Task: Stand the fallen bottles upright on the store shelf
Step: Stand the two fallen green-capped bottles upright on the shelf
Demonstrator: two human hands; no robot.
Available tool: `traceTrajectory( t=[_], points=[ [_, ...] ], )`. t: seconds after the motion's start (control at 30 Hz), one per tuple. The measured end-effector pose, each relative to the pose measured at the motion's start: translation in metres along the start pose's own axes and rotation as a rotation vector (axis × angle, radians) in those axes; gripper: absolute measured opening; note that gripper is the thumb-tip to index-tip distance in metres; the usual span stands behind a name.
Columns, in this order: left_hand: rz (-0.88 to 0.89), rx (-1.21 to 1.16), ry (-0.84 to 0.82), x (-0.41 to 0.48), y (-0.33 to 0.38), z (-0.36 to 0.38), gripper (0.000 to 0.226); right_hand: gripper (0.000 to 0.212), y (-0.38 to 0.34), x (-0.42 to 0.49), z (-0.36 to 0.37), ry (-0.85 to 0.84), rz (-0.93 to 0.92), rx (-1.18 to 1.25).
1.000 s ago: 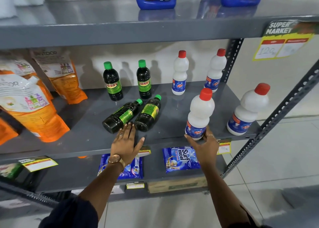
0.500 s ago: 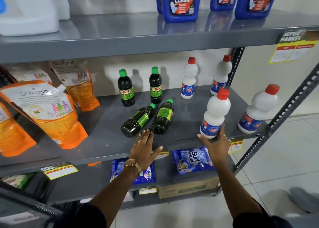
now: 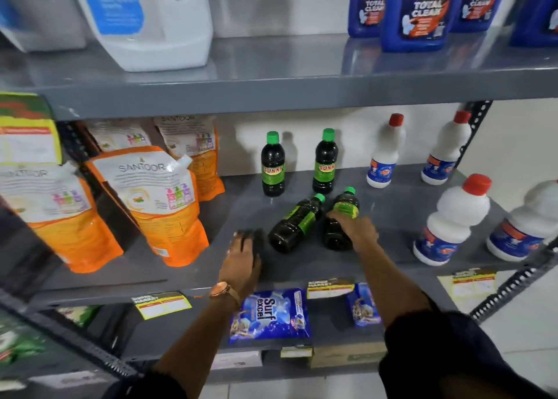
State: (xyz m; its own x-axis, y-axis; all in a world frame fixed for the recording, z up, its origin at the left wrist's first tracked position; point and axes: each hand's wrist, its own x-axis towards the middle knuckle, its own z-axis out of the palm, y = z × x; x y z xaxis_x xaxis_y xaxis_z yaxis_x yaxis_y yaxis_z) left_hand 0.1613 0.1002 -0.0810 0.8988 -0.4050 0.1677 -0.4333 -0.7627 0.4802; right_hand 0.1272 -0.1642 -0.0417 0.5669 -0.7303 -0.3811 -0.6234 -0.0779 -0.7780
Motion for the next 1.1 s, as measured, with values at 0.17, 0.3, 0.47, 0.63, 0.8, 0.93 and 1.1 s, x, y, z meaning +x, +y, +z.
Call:
traceTrajectory(
  t=[0.17,0.3,0.47,0.63,0.8,0.93,1.1],
  points=[
    [0.106,0.109,0.038,-0.002,-0.002,0.009,0.054,0.089,-0.001,-0.001,0.016,0.149,-0.086,0.164],
    [0.123,0.189,0.047,-0.001,-0.002,0.011,0.054,0.064,0.005,-0.020,0.017,0.299,-0.362,0.390],
    [0.117,0.236,0.035,0.000,-0.004,0.014,0.055,0.080,0.006,-0.013,0.012,0.261,-0.537,0.352],
    [0.136,0.215,0.036,0.002,-0.001,0.005,0.056,0.090,0.002,-0.012,0.011,0.184,-0.530,0.390],
    [0.104,0.199,0.035,-0.011,0.002,0.024,0.058,0.077,0.038,0.011,0.008,0.063,-0.545,0.345],
    [0.111,0.198,0.037,-0.007,-0.001,0.019,0.058,0.071,0.038,0.011,0.008,0.110,-0.543,0.314],
    [0.109,0.208,0.017,-0.001,-0.003,0.015,0.060,0.086,0.028,0.014,0.016,0.206,-0.561,0.217]
  ],
)
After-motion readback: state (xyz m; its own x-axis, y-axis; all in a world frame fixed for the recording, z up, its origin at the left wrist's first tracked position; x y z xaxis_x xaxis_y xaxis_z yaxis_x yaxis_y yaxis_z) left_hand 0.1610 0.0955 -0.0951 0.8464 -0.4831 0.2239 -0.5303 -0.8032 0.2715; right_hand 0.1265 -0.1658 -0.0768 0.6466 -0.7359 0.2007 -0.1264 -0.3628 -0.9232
